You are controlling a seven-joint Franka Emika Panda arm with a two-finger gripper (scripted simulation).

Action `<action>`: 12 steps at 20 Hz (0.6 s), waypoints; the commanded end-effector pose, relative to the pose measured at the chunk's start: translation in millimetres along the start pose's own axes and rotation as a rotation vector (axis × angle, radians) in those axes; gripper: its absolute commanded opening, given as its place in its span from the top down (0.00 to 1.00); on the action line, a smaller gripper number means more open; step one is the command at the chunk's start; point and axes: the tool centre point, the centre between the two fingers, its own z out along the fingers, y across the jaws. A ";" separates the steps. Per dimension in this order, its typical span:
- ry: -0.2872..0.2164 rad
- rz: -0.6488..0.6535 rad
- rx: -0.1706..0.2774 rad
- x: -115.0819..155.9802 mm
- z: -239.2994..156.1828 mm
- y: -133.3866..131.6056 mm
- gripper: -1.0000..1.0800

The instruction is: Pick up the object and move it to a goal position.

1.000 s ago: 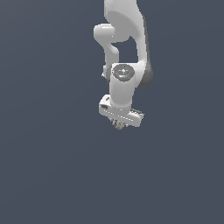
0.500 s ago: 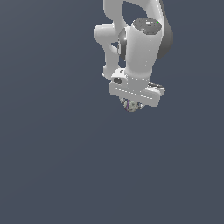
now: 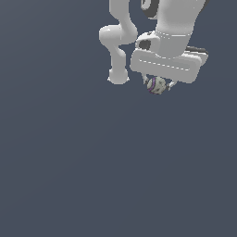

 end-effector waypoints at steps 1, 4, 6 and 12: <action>0.000 0.000 0.000 -9.7 -27.8 -9.0 1.00; 0.000 0.000 0.000 -20.1 -59.1 -20.2 1.00; 0.000 0.000 0.001 -26.3 -78.4 -27.2 1.00; -0.001 0.000 0.002 -39.8 -122.2 -43.7 1.00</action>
